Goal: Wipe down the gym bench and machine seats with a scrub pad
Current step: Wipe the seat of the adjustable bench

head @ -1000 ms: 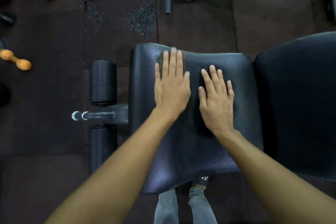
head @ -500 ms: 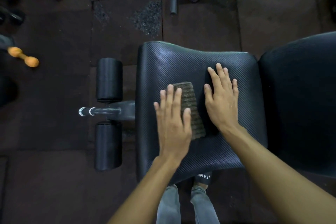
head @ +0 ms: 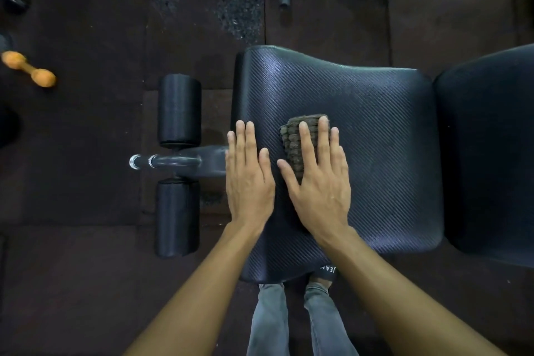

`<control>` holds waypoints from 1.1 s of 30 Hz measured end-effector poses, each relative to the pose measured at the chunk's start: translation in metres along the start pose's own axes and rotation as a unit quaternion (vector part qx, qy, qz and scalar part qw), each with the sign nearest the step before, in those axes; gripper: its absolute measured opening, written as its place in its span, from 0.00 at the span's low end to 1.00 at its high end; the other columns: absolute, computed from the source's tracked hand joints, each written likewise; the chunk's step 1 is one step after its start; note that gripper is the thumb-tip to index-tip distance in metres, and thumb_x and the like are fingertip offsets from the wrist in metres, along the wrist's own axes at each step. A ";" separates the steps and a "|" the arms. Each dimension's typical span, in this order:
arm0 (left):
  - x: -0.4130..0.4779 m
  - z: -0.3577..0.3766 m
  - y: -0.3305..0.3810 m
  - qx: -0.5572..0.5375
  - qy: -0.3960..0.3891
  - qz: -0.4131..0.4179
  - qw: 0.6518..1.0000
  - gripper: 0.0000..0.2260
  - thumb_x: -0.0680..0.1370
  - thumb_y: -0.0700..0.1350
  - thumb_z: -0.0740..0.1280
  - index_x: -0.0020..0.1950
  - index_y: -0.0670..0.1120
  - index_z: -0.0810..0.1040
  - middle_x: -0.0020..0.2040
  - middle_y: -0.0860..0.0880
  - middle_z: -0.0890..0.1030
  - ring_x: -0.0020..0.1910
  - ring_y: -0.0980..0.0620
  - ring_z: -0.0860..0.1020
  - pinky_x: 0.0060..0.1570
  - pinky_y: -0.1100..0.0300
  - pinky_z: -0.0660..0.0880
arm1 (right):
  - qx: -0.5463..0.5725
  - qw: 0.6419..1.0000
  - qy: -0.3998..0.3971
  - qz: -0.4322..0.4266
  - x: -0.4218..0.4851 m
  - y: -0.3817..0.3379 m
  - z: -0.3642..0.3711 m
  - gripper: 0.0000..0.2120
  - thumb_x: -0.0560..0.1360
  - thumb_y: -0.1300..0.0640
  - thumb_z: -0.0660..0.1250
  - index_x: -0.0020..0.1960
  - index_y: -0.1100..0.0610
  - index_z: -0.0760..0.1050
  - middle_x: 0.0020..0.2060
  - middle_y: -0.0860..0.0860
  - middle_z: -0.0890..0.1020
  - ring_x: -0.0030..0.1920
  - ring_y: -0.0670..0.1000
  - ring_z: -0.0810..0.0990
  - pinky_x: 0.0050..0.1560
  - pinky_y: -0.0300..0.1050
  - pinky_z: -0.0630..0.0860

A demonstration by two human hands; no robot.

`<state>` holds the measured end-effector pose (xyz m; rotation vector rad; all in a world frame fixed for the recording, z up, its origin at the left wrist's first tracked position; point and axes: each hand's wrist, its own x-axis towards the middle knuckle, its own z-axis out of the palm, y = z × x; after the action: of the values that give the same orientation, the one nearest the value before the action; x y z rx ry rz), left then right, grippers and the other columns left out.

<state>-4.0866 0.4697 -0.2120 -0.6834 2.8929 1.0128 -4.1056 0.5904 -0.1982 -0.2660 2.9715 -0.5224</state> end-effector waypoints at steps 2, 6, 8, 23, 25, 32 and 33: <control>0.000 0.000 0.000 -0.001 0.001 0.000 1.000 0.23 0.85 0.49 0.49 0.81 0.49 0.50 0.81 0.52 0.50 0.80 0.55 0.46 0.78 0.49 0.52 | -0.003 1.000 0.026 0.003 0.000 0.000 0.004 0.30 0.83 0.41 0.55 0.80 0.52 0.55 0.80 0.55 0.54 0.79 0.57 0.54 0.76 0.55 0.61; 0.000 -0.001 0.000 -0.001 0.006 0.002 1.000 0.24 0.85 0.49 0.49 0.80 0.48 0.51 0.81 0.51 0.51 0.80 0.53 0.47 0.78 0.48 0.53 | 0.021 0.998 0.057 0.006 0.002 0.000 0.009 0.26 0.83 0.47 0.56 0.79 0.52 0.59 0.79 0.55 0.58 0.78 0.57 0.58 0.74 0.53 0.64; 0.000 -0.001 0.001 -0.001 0.003 0.000 1.000 0.24 0.85 0.49 0.50 0.80 0.48 0.51 0.81 0.51 0.51 0.80 0.53 0.47 0.78 0.48 0.53 | 0.066 0.996 0.053 0.008 0.003 0.000 0.006 0.25 0.83 0.49 0.57 0.78 0.51 0.59 0.79 0.53 0.58 0.79 0.56 0.57 0.74 0.50 0.61; -0.013 -0.143 0.051 -0.022 0.020 -0.046 0.999 0.21 0.83 0.46 0.58 0.77 0.49 0.63 0.78 0.51 0.61 0.78 0.53 0.55 0.76 0.50 0.57 | 0.503 0.851 -0.095 0.120 0.010 -0.075 -0.134 0.23 0.83 0.52 0.60 0.77 0.48 0.63 0.73 0.40 0.70 0.70 0.34 0.66 0.67 0.25 0.61; -0.017 -0.194 0.055 -0.006 0.036 -0.050 0.998 0.21 0.83 0.45 0.58 0.76 0.48 0.65 0.77 0.50 0.64 0.78 0.52 0.57 0.75 0.49 0.59 | 0.516 0.843 -0.121 0.091 0.009 -0.110 -0.162 0.22 0.83 0.51 0.60 0.76 0.47 0.64 0.72 0.40 0.70 0.71 0.35 0.67 0.71 0.31 0.63; -0.037 -0.395 0.036 0.064 0.100 -0.097 0.988 0.21 0.83 0.46 0.59 0.76 0.47 0.66 0.75 0.48 0.68 0.76 0.48 0.62 0.74 0.50 0.60 | 0.524 0.816 -0.246 -0.005 -0.008 -0.273 -0.242 0.24 0.82 0.47 0.60 0.77 0.46 0.62 0.73 0.40 0.69 0.71 0.38 0.67 0.71 0.38 0.64; -0.042 -0.423 0.028 0.071 0.109 -0.105 0.986 0.21 0.83 0.47 0.59 0.76 0.47 0.65 0.74 0.48 0.69 0.75 0.48 0.63 0.74 0.50 0.61 | 0.519 0.813 -0.264 -0.018 -0.013 -0.301 -0.250 0.24 0.82 0.47 0.60 0.77 0.46 0.62 0.73 0.40 0.69 0.70 0.39 0.67 0.69 0.37 0.64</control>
<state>-4.0009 0.2550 0.1460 -1.1240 2.9495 0.7415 -4.0824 0.3967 0.1412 -0.2721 1.7911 -1.6236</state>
